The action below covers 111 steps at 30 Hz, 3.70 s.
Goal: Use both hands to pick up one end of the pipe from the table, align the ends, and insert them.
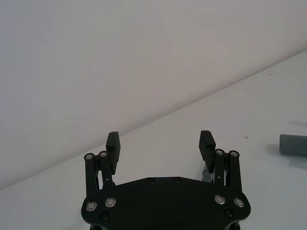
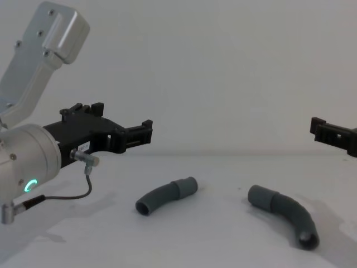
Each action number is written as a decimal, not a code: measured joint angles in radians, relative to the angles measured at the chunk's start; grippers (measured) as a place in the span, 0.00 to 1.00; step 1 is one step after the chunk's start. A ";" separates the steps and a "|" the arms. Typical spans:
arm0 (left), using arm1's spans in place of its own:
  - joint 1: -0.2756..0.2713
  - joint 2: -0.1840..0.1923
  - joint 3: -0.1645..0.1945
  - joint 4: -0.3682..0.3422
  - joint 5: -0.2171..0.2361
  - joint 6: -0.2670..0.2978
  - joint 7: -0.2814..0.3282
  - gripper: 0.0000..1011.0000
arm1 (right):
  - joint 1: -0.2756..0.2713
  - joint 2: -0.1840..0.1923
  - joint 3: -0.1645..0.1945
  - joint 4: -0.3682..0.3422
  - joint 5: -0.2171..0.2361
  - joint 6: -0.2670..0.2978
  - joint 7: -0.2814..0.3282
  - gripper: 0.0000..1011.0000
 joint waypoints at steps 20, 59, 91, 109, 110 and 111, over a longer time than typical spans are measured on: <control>0.000 0.000 0.001 0.000 0.001 0.000 0.000 0.99 | 0.000 0.000 0.000 0.000 0.000 0.000 0.000 0.99; 0.021 0.032 -0.011 -0.063 0.006 0.118 -0.001 0.99 | 0.000 0.000 0.000 0.000 0.000 0.000 0.000 0.99; -0.145 0.063 0.013 0.013 -0.060 0.302 -0.272 0.99 | 0.000 0.000 0.000 0.000 0.000 0.000 0.000 0.99; -0.216 -0.004 0.035 0.117 -0.070 0.385 -0.310 0.99 | 0.000 0.000 0.000 0.000 0.000 0.000 0.000 0.99; -0.218 -0.007 0.036 0.122 -0.070 0.387 -0.311 0.99 | 0.000 0.000 0.000 0.000 0.000 0.000 0.000 0.99; -0.224 -0.012 0.038 0.131 -0.069 0.388 -0.312 0.99 | 0.000 0.000 0.000 0.000 0.000 0.000 0.000 0.99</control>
